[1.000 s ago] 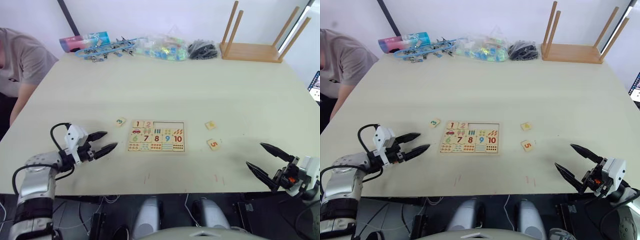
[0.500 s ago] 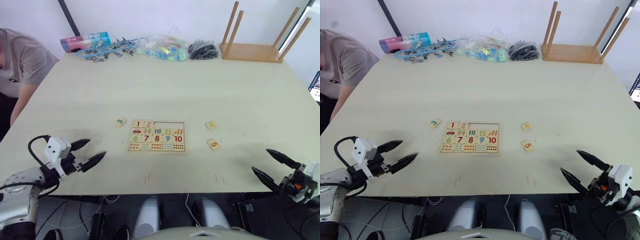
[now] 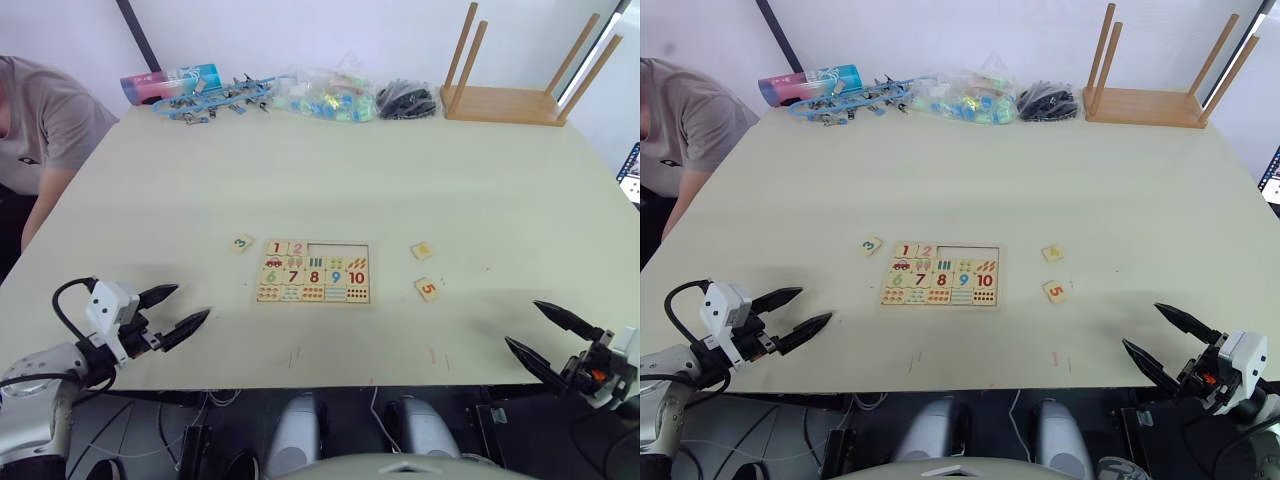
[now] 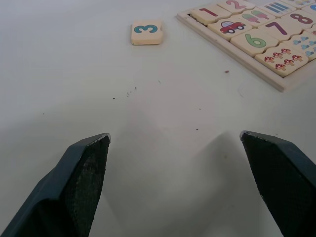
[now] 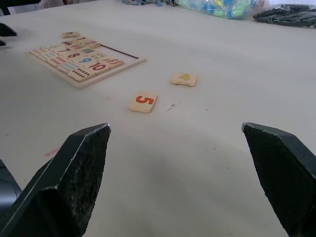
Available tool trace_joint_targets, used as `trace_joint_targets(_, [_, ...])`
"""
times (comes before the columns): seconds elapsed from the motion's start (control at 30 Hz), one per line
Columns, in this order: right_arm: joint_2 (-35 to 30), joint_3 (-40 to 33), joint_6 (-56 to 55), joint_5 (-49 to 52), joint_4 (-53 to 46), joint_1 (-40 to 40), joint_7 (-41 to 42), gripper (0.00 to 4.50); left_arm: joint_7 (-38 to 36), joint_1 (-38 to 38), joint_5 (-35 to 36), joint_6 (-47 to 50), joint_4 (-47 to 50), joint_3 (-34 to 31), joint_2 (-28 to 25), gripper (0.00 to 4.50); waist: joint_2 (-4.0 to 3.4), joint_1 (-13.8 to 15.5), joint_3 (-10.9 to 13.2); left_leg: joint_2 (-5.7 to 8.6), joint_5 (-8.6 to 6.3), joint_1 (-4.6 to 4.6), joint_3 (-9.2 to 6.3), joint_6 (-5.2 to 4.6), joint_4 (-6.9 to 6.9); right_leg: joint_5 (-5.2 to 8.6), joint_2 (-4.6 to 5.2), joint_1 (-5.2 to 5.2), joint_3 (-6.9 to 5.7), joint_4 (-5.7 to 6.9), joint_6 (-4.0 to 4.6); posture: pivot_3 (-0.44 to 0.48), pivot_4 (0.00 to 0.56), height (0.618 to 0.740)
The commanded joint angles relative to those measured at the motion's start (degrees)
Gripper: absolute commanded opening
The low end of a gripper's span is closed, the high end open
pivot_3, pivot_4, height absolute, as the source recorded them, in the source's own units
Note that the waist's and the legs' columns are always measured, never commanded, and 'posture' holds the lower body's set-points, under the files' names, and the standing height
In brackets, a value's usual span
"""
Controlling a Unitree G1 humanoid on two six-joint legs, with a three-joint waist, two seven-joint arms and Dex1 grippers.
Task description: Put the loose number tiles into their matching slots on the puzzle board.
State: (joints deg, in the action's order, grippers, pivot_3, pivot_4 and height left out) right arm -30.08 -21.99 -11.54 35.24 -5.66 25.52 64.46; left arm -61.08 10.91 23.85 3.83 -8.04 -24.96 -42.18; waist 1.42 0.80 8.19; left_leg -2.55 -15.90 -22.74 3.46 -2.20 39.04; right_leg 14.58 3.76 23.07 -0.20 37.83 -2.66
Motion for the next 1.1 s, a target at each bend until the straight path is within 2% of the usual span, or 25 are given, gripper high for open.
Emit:
trace_joint_targets(0.03, [-0.6,-1.3,-1.1,0.1,-1.5,0.5,0.8,4.50,0.0,0.5,1.1,-0.6,1.7,-1.7,-0.8,4.47,0.00,0.0,0.0,0.00,0.00,0.00,0.00,0.00,0.00,0.00,0.00,0.00,0.00,0.00,0.00,0.000,0.150,0.737])
trace_joint_targets(0.5, [-0.6,-1.5,-1.4,-0.2,-1.4,0.2,1.9,4.50,-0.1,-0.2,0.9,-1.5,0.9,-1.2,-0.8,4.47,-0.01,0.0,0.0,0.00,0.00,0.00,0.02,0.00,-0.02,0.00,0.02,0.00,0.01,-0.04,0.00,0.000,0.150,0.737])
trace_joint_targets(0.83, [-0.9,0.0,-0.9,-0.3,-5.3,0.6,2.8,4.50,2.0,-7.6,-3.0,-0.8,-1.7,3.5,-1.5,4.47,0.00,0.0,0.0,0.01,0.00,0.00,0.02,0.00,-0.02,0.00,-0.01,0.00,0.00,-0.05,0.00,0.000,0.150,0.737])
trace_joint_targets(1.1, [-2.7,1.5,1.2,2.7,-8.1,-0.2,7.3,4.50,4.2,-15.4,-5.2,4.8,-2.3,8.0,-2.9,4.47,0.00,0.0,0.0,0.04,0.00,0.00,0.02,0.00,-0.02,-0.10,-0.05,-0.01,0.02,-0.05,-0.18,0.000,0.150,0.737])
